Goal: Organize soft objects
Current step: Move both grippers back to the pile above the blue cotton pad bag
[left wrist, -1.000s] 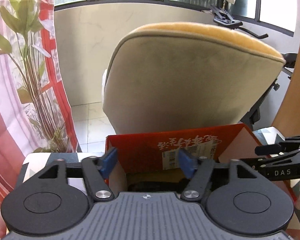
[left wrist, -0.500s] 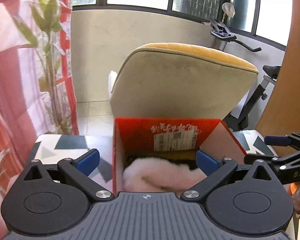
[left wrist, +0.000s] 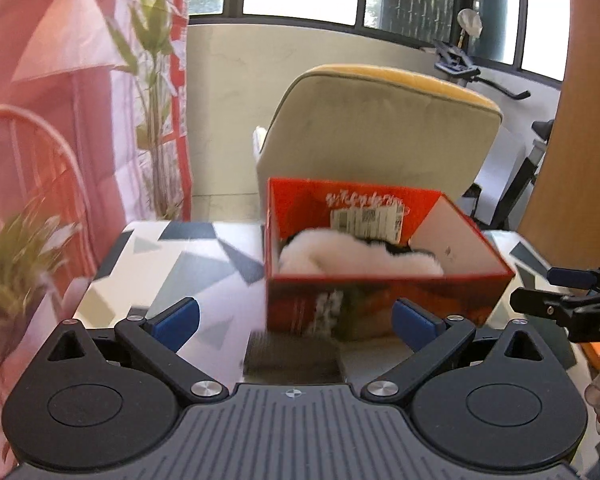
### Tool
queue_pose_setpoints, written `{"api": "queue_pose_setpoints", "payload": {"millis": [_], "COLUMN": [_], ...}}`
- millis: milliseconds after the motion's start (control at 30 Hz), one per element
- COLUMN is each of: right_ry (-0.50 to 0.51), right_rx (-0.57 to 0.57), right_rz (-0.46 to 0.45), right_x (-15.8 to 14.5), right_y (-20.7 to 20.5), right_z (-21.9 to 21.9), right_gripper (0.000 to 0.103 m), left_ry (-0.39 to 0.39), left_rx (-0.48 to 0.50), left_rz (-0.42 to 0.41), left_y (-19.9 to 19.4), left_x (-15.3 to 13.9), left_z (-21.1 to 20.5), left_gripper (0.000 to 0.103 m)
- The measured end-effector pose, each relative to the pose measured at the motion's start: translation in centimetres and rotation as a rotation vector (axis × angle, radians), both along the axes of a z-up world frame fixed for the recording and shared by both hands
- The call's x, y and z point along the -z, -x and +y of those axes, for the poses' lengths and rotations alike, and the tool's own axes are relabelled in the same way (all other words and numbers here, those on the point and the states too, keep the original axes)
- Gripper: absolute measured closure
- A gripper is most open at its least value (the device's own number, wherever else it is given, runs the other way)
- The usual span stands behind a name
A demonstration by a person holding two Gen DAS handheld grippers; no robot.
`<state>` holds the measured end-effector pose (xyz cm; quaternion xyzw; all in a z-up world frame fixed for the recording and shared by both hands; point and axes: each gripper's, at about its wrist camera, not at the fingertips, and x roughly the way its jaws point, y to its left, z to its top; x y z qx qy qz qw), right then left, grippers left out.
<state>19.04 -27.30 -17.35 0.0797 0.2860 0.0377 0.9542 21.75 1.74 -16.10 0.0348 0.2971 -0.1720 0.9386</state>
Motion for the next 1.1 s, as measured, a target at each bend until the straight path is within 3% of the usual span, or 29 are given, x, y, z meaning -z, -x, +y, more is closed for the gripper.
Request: {"api": "queue_pose_setpoints", "payload": {"millis": [133, 333, 567, 1000, 1100], "right_ry": [0.035, -0.037, -0.031, -0.024, -0.007], "right_rx": [0.001, 0.010, 0.024, 0.002, -0.015], "right_rz": [0.022, 0.087, 0.153, 0.157, 0.155], "right_x": [1.9, 3.8, 5.7, 5.6, 5.6], "right_y": [1.9, 3.8, 4.4, 3.8, 3.6], "right_z": [0.8, 1.4, 2.0, 2.0, 2.3], "right_gripper": [0.000, 0.000, 0.000, 0.001, 0.010], "left_ry": [-0.028, -0.019, -0.021, -0.025, -0.020], "left_rx": [-0.021, -0.052, -0.067, -0.054, -0.027], "left_rz": [0.045, 0.130, 0.182, 0.226, 0.217], "left_y": [1.5, 2.2, 2.4, 1.8, 1.6], "left_x": [1.4, 3.2, 4.7, 5.4, 5.3], "left_z": [0.3, 0.8, 0.4, 0.0, -0.4], "left_gripper": [0.000, 0.000, 0.000, 0.000, 0.000]}}
